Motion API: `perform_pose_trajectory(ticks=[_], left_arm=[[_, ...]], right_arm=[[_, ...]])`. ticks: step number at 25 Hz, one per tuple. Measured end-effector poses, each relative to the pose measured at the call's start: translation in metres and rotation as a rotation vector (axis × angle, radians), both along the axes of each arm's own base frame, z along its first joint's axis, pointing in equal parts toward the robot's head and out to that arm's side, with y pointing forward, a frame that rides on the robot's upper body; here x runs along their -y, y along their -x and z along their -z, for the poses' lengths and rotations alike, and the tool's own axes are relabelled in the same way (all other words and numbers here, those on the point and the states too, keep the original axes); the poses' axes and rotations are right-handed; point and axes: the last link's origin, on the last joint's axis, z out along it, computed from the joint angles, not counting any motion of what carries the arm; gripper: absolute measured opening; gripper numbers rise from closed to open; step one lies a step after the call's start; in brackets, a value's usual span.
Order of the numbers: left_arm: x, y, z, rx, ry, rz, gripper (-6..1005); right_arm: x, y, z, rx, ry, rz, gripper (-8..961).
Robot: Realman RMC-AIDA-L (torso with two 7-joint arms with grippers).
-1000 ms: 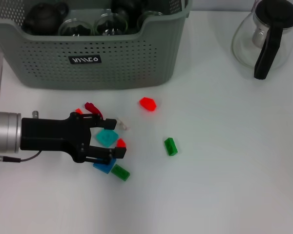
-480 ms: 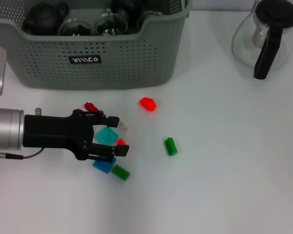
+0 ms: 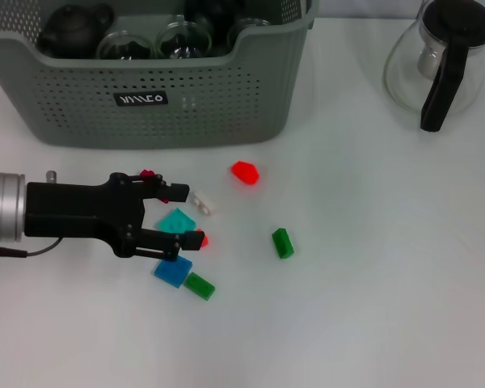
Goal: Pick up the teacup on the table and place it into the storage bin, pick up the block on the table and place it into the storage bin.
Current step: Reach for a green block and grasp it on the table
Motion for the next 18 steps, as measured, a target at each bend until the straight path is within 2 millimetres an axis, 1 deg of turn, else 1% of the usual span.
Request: perform_pose_trajectory(ticks=[1, 2, 4, 6, 8, 11, 13, 16, 18], left_arm=[[0.000, 0.000, -0.001, 0.000, -0.004, -0.001, 859], [-0.001, 0.001, -0.002, -0.001, -0.006, -0.001, 859], [-0.001, 0.001, -0.003, -0.001, -0.011, -0.003, 859], [-0.001, 0.002, -0.004, 0.000, -0.015, -0.005, 859], [-0.002, 0.002, -0.004, 0.000, -0.017, -0.007, 859], [-0.003, 0.002, -0.006, 0.001, -0.021, -0.011, 859], [-0.003, 0.002, -0.006, 0.004, -0.024, -0.013, 859], [-0.003, 0.002, -0.007, 0.006, -0.024, -0.012, 859], [-0.004, 0.001, -0.007, 0.006, -0.024, -0.010, 859]], right_arm=[[0.015, -0.010, -0.007, 0.008, 0.067, -0.013, 946], [0.022, -0.016, -0.010, 0.015, 0.095, -0.014, 946], [0.043, -0.036, -0.017, 0.050, 0.190, -0.010, 946], [0.059, -0.057, -0.020, 0.089, 0.265, 0.017, 946], [0.070, -0.075, -0.018, 0.126, 0.320, 0.050, 946], [0.076, -0.099, -0.009, 0.185, 0.360, 0.112, 946], [0.074, -0.113, 0.002, 0.220, 0.376, 0.156, 947], [0.069, -0.126, 0.022, 0.265, 0.400, 0.186, 947], [0.064, -0.131, 0.038, 0.298, 0.399, 0.183, 947]])
